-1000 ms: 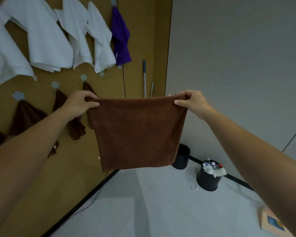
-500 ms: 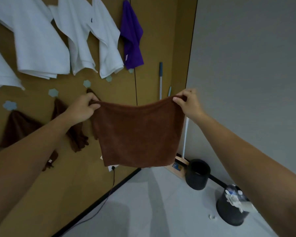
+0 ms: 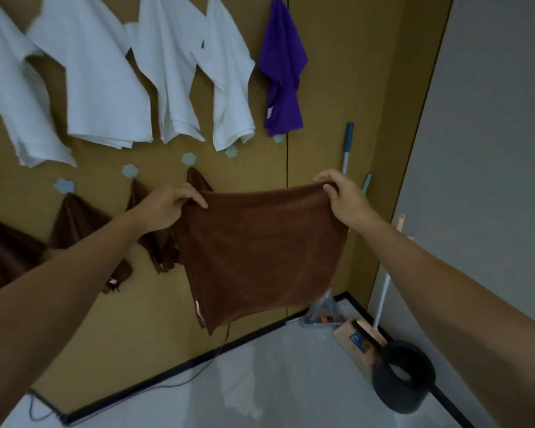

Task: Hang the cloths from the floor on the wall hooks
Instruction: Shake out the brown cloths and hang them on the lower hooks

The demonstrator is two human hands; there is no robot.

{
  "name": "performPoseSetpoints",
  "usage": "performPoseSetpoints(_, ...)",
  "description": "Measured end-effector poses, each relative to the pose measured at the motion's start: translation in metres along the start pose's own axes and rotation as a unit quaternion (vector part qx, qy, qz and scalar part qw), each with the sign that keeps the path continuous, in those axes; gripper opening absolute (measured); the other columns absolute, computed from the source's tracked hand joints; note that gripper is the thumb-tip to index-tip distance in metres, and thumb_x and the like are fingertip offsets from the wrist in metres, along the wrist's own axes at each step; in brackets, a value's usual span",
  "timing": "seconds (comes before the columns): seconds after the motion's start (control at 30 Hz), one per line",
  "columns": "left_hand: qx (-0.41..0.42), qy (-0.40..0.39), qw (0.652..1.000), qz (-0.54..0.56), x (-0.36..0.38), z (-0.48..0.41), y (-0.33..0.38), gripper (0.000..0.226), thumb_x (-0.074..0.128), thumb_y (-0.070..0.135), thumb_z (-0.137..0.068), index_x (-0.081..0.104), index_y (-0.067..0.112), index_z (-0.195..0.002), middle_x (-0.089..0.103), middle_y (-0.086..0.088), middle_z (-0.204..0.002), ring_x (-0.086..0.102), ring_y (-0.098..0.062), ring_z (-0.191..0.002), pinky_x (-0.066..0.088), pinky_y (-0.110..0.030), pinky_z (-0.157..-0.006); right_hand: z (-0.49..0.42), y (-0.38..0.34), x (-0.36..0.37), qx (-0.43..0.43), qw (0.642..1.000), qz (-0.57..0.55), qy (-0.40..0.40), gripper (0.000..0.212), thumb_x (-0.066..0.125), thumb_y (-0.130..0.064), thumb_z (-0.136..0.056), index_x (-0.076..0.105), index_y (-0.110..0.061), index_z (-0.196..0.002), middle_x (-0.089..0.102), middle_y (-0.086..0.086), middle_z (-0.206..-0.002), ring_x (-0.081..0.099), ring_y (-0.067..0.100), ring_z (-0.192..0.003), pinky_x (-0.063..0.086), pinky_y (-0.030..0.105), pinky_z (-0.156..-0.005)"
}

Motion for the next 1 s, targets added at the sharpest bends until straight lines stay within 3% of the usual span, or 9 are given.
performPoseSetpoints(0.1,-0.089,0.034,0.995,0.043,0.005,-0.01,-0.013,0.047,0.034,-0.011,-0.098,0.073,0.016,-0.089,0.063,0.008,-0.098,0.064,0.007,-0.082,0.045,-0.002,-0.075,-0.018,0.009,0.011,-0.008,0.998,-0.047,-0.048,0.033,0.03,0.006,-0.102,0.058,-0.009,-0.096,0.054,-0.007,-0.092,0.056,-0.006,-0.078,0.039,0.005,-0.067)
performPoseSetpoints(0.17,-0.138,0.065,0.987,0.044,0.009,-0.019,-0.023,0.037,0.044,0.001,-0.098,0.074,0.02,-0.088,0.063,0.014,-0.094,0.061,-0.002,-0.08,0.046,-0.007,-0.071,-0.033,0.017,0.019,0.003,0.997,-0.045,-0.062,0.037,0.028,0.01,-0.1,0.062,-0.006,-0.097,0.054,-0.005,-0.088,0.057,-0.004,-0.071,0.039,0.002,-0.063)
performPoseSetpoints(0.23,-0.153,0.084,0.984,0.047,0.012,-0.032,-0.032,0.02,0.058,0.015,-0.095,0.074,0.023,-0.085,0.06,0.021,-0.093,0.055,0.002,-0.082,0.04,-0.007,-0.073,-0.053,0.026,0.027,0.024,0.996,-0.044,-0.067,0.038,0.029,0.006,-0.1,0.066,-0.003,-0.1,0.058,-0.001,-0.093,0.058,-0.001,-0.072,0.044,0.005,-0.06)
performPoseSetpoints(0.33,-0.14,0.085,0.986,0.025,0.009,-0.054,-0.039,0.004,0.071,0.023,-0.086,0.072,0.022,-0.082,0.064,0.01,-0.094,0.055,-0.002,-0.085,0.036,0.0,-0.066,-0.078,0.032,0.031,0.021,0.998,-0.027,-0.061,0.027,0.046,-0.012,-0.1,0.071,-0.018,-0.103,0.063,-0.005,-0.104,0.059,0.007,-0.09,0.047,0.015,-0.077)
performPoseSetpoints(0.47,-0.11,0.05,0.992,-0.026,0.006,-0.093,-0.057,0.002,0.068,0.015,-0.088,0.068,0.016,-0.089,0.057,0.009,-0.099,0.05,-0.012,-0.101,0.032,-0.014,-0.076,-0.115,0.04,0.044,-0.027,0.996,-0.011,-0.087,0.011,0.067,-0.022,-0.091,0.071,-0.023,-0.101,0.065,-0.008,-0.106,0.058,0.005,-0.098,0.045,0.022,-0.09)
performPoseSetpoints(0.67,-0.092,-0.059,0.994,-0.019,0.011,-0.15,-0.087,0.036,0.048,0.011,-0.099,0.069,0.041,-0.098,0.053,0.013,-0.123,0.048,-0.009,-0.113,0.031,-0.021,-0.098,-0.162,0.055,0.07,-0.033,0.99,0.026,-0.136,0.022,0.051,-0.015,-0.1,0.07,-0.025,-0.104,0.064,-0.015,-0.102,0.057,-0.005,-0.092,0.041,0.009,-0.082)
performPoseSetpoints(0.77,-0.098,-0.059,0.993,-0.002,0.015,-0.168,-0.101,0.036,0.05,0.009,-0.098,0.069,0.04,-0.105,0.054,0.017,-0.12,0.048,-0.004,-0.111,0.032,-0.011,-0.092,-0.18,0.069,0.079,-0.025,0.99,0.018,-0.135,0.027,0.045,-0.013,-0.102,0.068,-0.027,-0.102,0.062,-0.021,-0.1,0.057,-0.015,-0.086,0.039,0.002,-0.074)
performPoseSetpoints(0.87,-0.111,-0.037,0.993,0.018,0.021,-0.179,-0.112,0.026,0.061,0.014,-0.093,0.071,0.038,-0.098,0.056,0.025,-0.106,0.053,0.005,-0.097,0.034,0.002,-0.076,-0.199,0.082,0.089,-0.018,0.989,0.009,-0.144,0.03,0.043,-0.01,-0.103,0.07,-0.024,-0.102,0.062,-0.023,-0.099,0.056,-0.019,-0.082,0.039,0.002,-0.071)
performPoseSetpoints(1.0,-0.115,0.025,0.993,0.021,0.033,-0.198,-0.125,0.004,0.073,0.024,-0.084,0.074,0.021,-0.088,0.06,0.021,-0.092,0.05,0.021,-0.083,0.032,0.003,-0.072,-0.231,0.097,0.105,-0.016,0.988,0.006,-0.155,0.033,0.047,-0.015,-0.101,0.068,-0.039,-0.092,0.062,-0.024,-0.097,0.06,-0.009,-0.086,0.042,0.007,-0.072)
Point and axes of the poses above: each hand's wrist, its own z-axis away from the middle knuckle, its own x-axis out of the palm, y = z × x, the point moved 4 cm from there along -z, towards the middle knuckle
